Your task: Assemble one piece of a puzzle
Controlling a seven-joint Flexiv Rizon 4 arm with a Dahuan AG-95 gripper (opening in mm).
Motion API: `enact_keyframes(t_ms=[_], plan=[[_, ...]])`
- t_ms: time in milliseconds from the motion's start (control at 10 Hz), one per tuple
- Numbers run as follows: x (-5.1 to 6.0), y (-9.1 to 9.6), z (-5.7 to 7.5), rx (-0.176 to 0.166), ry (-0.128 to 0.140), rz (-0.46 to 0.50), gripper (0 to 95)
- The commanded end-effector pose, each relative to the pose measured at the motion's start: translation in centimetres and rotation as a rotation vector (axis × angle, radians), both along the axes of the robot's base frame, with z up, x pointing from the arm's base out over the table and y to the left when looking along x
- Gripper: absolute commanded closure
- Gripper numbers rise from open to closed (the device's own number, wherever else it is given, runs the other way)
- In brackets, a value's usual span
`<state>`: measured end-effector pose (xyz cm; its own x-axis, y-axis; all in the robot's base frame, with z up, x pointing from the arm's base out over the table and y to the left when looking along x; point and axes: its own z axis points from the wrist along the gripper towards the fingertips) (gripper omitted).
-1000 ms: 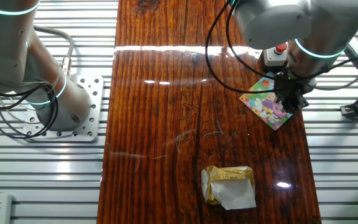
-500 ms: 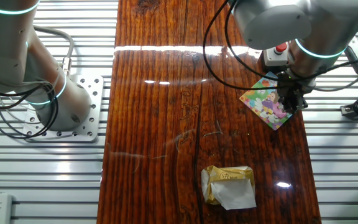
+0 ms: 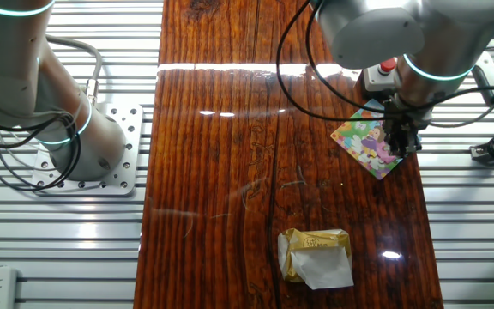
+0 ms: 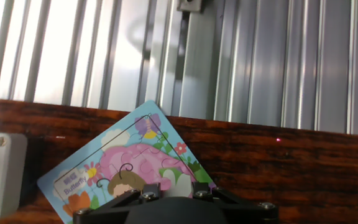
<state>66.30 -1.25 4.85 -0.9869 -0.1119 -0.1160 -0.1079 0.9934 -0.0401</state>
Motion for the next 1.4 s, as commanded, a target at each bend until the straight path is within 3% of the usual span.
enact_keyframes(t_ms=[100, 1400], plan=[[-0.01, -0.05, -0.01, 0.002, -0.004, -0.02, 95.0], [-0.21, -0.88, -0.58, 0.012, -0.004, -0.162, 95.0]])
